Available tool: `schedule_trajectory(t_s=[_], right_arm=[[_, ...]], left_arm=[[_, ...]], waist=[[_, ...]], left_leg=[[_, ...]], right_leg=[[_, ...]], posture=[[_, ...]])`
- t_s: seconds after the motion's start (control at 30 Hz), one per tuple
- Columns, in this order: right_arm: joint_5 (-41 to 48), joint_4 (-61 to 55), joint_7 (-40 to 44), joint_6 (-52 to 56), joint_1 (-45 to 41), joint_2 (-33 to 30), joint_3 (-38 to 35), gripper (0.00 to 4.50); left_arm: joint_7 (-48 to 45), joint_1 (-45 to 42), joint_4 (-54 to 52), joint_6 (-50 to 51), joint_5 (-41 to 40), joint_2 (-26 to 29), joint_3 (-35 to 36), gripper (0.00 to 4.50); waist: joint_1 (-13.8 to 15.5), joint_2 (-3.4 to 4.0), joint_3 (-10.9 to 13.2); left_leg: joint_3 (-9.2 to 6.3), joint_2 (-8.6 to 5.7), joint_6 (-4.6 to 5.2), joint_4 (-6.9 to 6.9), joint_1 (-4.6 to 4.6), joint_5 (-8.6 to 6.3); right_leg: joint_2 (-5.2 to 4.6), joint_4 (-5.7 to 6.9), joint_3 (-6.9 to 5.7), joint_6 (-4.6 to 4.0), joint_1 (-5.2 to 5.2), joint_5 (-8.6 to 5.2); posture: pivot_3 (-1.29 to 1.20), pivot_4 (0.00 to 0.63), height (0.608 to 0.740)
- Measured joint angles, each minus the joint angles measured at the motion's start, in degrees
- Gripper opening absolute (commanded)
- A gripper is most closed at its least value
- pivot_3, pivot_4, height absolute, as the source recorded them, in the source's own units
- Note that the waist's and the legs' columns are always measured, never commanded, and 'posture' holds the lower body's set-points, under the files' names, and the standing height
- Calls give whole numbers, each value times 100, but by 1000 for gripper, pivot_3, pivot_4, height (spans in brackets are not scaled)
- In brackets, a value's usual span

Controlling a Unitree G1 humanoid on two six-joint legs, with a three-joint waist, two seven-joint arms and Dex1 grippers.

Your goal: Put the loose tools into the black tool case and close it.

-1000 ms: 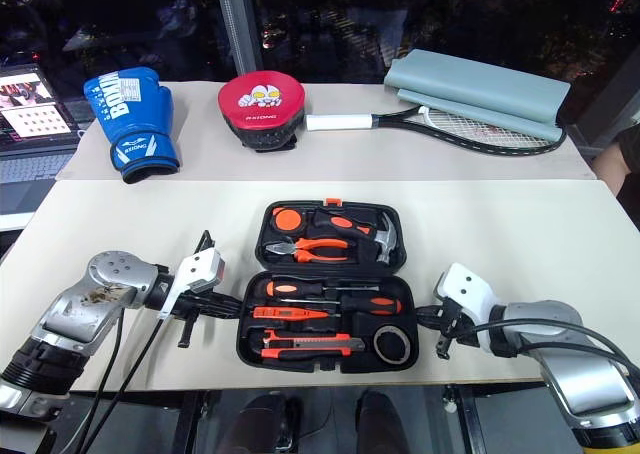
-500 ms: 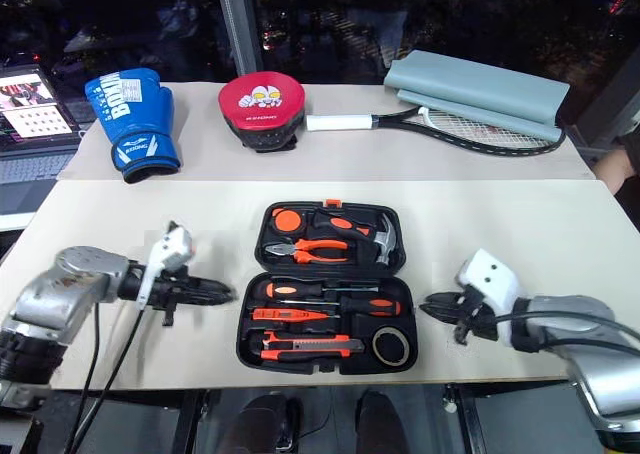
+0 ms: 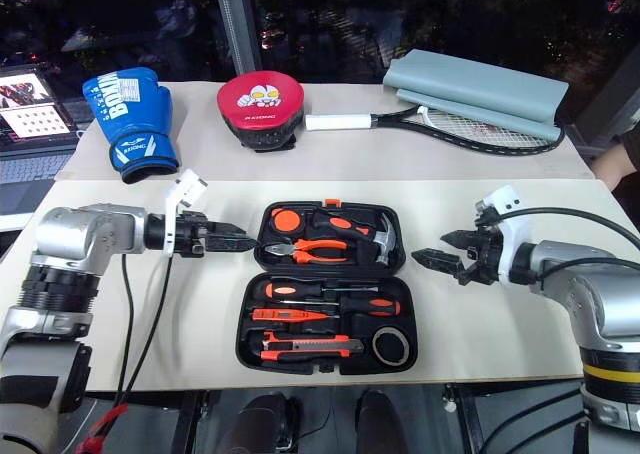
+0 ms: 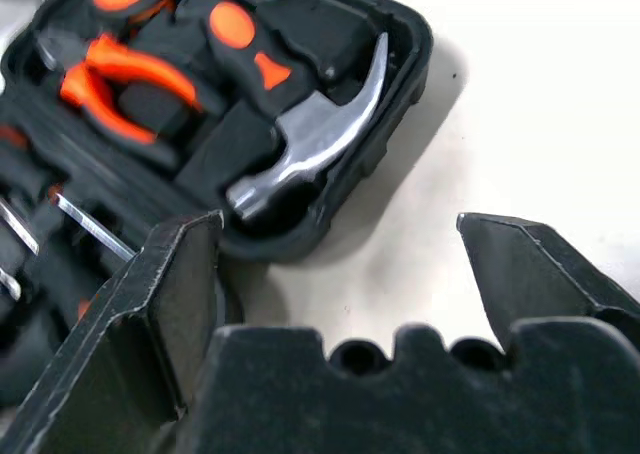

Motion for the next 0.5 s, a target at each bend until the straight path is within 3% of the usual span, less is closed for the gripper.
schedule_trajectory(t_s=[0.23,0.5], right_arm=[[27,658,-234,416,-611,282,170,4430],[-42,912,-260,418,-630,380,558,4430]], left_arm=[[52,-168,271,-50,132,-120,-291,4128],[25,-168,276,-212,198,-123,-368,4128]], waist=[[-19,0,0],[-14,1,0]], left_leg=[[0,-1,0,-7,-1,0],[0,-3,-1,-7,0,1]], right_leg=[[-4,-3,1,0,-2,0],[-6,-1,1,0,-2,0]], posture=[[0,150,736],[0,150,736]])
